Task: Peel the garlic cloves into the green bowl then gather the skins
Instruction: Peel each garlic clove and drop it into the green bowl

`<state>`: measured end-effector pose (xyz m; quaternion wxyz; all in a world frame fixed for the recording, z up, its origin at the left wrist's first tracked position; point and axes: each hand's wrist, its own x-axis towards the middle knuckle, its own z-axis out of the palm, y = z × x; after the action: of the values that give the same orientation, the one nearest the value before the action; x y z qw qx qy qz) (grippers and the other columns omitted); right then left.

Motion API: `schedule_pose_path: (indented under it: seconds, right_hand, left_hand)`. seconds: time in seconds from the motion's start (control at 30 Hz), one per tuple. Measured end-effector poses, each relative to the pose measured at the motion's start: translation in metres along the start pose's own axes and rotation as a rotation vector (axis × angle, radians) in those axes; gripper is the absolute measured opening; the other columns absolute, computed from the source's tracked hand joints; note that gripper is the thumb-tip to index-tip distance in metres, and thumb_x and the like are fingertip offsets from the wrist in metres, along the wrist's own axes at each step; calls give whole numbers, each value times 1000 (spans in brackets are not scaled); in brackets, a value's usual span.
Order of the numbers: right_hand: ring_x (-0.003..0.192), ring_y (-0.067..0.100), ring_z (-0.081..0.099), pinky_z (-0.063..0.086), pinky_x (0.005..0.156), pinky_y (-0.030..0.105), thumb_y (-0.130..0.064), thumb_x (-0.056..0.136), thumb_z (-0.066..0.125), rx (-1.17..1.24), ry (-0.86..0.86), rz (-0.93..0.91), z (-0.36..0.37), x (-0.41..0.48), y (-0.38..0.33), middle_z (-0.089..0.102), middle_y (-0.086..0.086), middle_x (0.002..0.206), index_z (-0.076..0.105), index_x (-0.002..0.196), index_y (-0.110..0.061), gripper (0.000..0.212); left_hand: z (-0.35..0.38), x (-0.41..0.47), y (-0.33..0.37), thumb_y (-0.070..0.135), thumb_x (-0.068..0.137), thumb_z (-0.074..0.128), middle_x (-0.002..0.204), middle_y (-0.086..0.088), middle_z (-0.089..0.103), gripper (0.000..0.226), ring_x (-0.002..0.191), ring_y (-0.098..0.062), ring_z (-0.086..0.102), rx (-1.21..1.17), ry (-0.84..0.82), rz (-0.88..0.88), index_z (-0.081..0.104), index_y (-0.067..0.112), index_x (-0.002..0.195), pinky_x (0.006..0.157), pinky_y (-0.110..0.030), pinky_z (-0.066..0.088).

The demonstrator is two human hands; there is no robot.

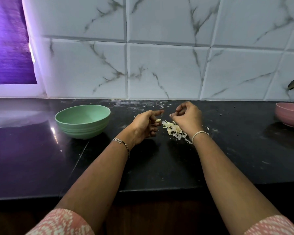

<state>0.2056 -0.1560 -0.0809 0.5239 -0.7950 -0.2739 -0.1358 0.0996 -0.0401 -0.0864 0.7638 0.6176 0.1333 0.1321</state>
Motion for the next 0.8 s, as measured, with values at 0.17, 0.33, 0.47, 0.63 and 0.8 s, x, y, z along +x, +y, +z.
schedule_pose_path:
  seconds: [0.17, 0.33, 0.47, 0.63, 0.8]
  right_hand:
    - [62, 17, 69, 57, 61, 34, -13, 95, 60, 300, -113, 63, 3, 0, -2, 73, 7, 77, 52, 86, -23, 16]
    - [83, 19, 69, 55, 67, 30, -12, 77, 81, 493, -277, 227, 1, -4, -4, 72, 10, 92, 52, 111, -12, 44]
    - [72, 8, 65, 45, 55, 19, -7, 77, 80, 550, -302, 270, -2, -4, -8, 70, 4, 87, 52, 116, -9, 48]
    - [45, -4, 55, 40, 50, 18, -8, 77, 81, 563, -307, 317, -3, -3, -9, 69, 2, 85, 51, 118, -9, 50]
    - [59, 7, 53, 38, 42, 15, -12, 77, 81, 575, -221, 359, -4, 1, -5, 64, 2, 78, 54, 116, -9, 48]
  left_hand:
    - [-1, -1, -1, 8, 81, 27, 61, 1, 36, 64, 47, -10, 25, 26, -104, -8, 51, 25, 137, 42, -18, 28]
    - [-1, -2, 0, 7, 83, 27, 62, 0, 36, 64, 47, -9, 26, 48, -129, 9, 54, 32, 135, 43, -19, 30]
    - [0, -3, 1, 7, 83, 28, 62, 1, 38, 62, 49, -9, 26, 67, -132, 6, 55, 32, 134, 45, -20, 29]
    - [0, -5, 1, 8, 85, 29, 61, 1, 38, 61, 49, -10, 26, 70, -138, 11, 53, 33, 135, 45, -20, 28]
    - [-1, -3, 2, 9, 84, 29, 63, 0, 35, 63, 46, -9, 27, 53, -103, 17, 51, 34, 137, 43, -19, 29]
